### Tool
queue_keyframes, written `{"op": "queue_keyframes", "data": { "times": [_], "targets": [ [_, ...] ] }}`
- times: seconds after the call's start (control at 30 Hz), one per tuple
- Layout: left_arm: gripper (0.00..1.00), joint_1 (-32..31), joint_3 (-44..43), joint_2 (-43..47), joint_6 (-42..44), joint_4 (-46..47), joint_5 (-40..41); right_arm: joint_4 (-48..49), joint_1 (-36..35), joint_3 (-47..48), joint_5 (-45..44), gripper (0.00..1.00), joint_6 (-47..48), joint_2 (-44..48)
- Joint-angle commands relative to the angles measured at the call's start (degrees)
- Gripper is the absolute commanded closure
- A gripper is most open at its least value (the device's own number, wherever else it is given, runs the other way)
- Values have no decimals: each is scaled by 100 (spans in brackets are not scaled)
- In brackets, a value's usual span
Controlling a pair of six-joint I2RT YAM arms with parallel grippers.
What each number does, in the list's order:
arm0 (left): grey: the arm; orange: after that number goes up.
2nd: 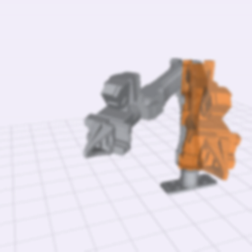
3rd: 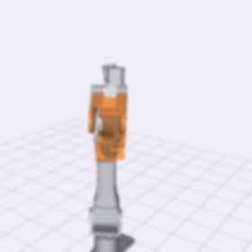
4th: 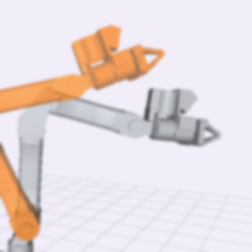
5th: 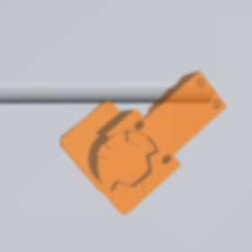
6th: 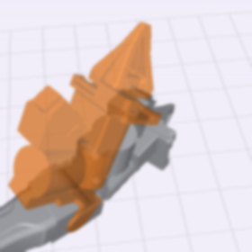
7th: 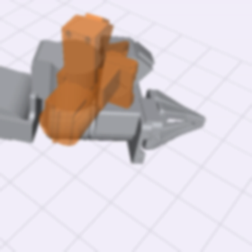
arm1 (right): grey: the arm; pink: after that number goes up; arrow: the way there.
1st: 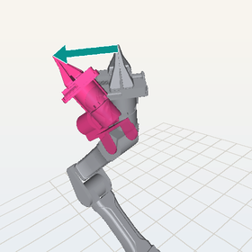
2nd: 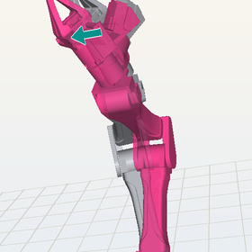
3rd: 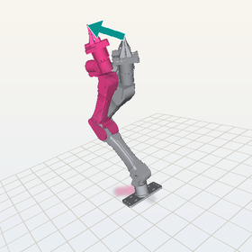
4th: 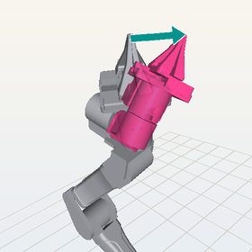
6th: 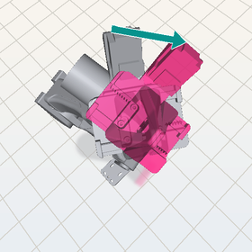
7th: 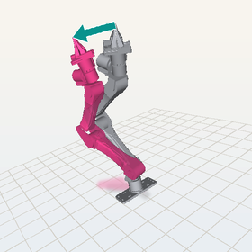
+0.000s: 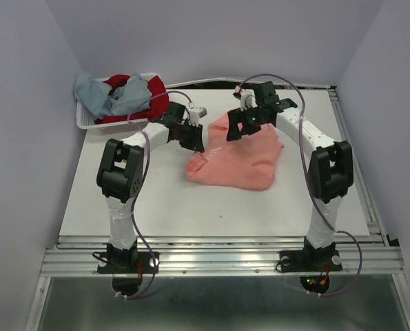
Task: Fold and stack the skirts
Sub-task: Move the skirt to the center of the board, then flatten the skirt out
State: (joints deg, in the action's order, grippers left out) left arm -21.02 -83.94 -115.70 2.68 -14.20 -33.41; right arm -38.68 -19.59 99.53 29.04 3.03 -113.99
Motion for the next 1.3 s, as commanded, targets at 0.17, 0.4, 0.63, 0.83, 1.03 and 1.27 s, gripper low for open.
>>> {"op": "queue_keyframes", "data": {
  "times": [0.17,0.4,0.63,0.83,1.03,1.27],
  "targets": [
    [77,-25,-184,241,-31,57,-26,17,-395,-29,-425,18,1191,-96],
    [81,-25,-175,285,22,13,194,360,-458,-240,-680,50,1367,-290],
    [84,-25,-193,583,136,-13,580,370,-458,-355,-952,99,1367,516],
    [100,-25,9,1321,216,171,1273,369,-274,-556,-1119,99,1472,1484],
    [100,-25,1,2200,14,566,3020,466,331,-549,-1374,99,1455,2336],
    [100,-25,-131,2921,-233,831,4843,844,1219,-495,-1497,99,1271,3286]
  ]
}}
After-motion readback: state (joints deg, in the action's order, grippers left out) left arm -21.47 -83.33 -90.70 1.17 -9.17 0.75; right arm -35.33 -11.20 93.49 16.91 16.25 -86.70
